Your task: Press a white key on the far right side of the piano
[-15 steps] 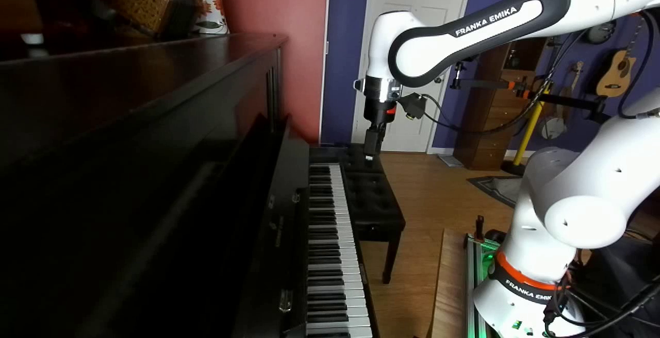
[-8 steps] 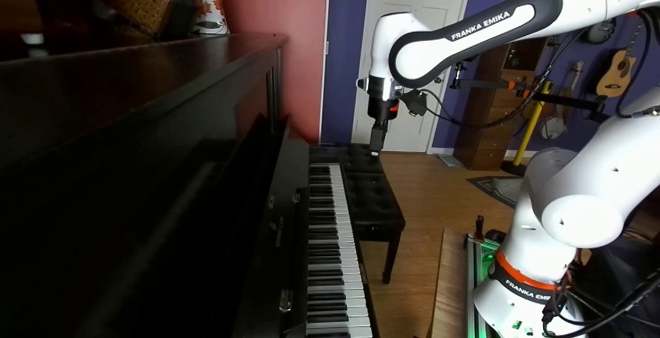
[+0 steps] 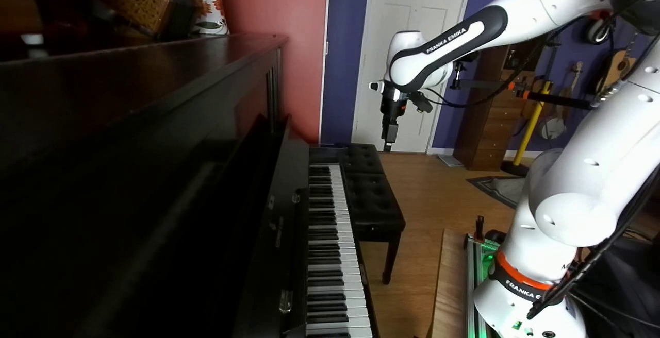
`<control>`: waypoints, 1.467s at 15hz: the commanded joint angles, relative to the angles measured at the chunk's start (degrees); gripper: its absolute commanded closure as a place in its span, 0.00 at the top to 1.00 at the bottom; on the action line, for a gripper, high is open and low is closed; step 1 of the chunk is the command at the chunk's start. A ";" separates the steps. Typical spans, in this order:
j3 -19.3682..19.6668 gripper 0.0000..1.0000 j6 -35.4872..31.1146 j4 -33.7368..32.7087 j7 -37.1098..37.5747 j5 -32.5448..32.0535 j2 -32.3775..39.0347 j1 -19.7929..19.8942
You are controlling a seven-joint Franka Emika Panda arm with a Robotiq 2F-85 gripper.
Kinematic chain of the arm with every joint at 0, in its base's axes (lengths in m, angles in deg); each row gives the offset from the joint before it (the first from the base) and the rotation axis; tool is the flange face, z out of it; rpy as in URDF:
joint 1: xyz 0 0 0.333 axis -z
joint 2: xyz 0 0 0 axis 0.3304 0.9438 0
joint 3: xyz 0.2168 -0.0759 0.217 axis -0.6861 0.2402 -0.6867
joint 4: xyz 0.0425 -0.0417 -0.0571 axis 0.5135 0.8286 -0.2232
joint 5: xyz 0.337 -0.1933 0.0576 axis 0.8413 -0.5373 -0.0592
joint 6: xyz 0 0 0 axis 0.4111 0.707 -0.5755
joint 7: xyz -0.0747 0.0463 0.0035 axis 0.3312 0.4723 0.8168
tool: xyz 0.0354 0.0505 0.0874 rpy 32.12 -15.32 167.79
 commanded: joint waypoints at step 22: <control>-7.52 1.00 -4.67 -33.06 -18.46 18.48 41.57 14.84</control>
